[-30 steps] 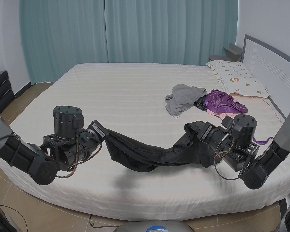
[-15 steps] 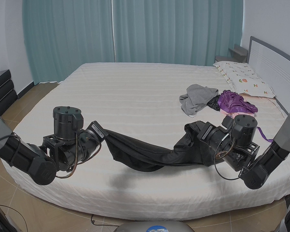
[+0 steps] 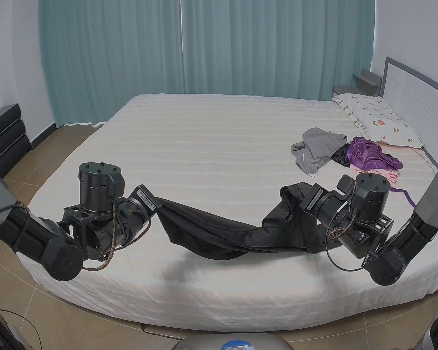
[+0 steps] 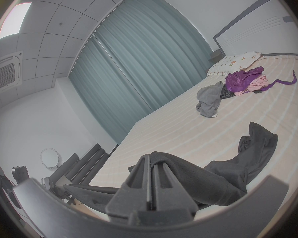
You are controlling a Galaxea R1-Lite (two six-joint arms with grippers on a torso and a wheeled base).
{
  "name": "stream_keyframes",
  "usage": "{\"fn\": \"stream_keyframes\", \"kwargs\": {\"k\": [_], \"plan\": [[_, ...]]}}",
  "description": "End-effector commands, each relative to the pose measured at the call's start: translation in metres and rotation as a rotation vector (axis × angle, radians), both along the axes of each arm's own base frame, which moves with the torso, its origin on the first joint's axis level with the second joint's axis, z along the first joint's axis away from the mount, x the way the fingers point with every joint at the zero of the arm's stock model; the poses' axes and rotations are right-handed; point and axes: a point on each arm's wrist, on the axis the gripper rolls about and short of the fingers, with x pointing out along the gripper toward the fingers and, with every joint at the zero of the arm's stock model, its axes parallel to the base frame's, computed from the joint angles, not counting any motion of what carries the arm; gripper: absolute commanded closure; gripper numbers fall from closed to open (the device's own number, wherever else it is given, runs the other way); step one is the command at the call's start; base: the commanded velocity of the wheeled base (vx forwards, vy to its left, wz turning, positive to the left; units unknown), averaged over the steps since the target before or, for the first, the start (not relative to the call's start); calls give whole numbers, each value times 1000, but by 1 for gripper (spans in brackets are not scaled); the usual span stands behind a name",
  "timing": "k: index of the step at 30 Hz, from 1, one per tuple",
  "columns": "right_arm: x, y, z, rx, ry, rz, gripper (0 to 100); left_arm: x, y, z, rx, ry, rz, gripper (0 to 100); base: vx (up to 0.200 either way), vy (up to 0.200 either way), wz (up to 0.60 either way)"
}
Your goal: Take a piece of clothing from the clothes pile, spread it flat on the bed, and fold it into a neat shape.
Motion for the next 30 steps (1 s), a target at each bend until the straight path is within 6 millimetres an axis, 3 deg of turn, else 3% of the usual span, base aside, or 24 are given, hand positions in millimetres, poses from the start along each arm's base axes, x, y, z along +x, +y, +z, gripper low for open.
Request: {"fn": "stream_keyframes", "kwargs": {"k": [1,14,20,26,30], "plan": [[1,-2,-1,-1,3,-6,100,-2,1,0,-1,2,2,100,0,200,0],[-32,-19,9,15,23,-6,100,-28,8,4,2,9,-17,100,0,15,0],[-57,-26,24,46,4,14,100,-55,13,12,0,-6,-46,100,-200,0,0],[-95,-39,55,95,-87,48,100,-71,18,20,6,-35,-64,100,-100,0,0],[-116,-56,86,140,-185,43,100,-82,28,46,0,-116,-56,100,0,0,0]]}}
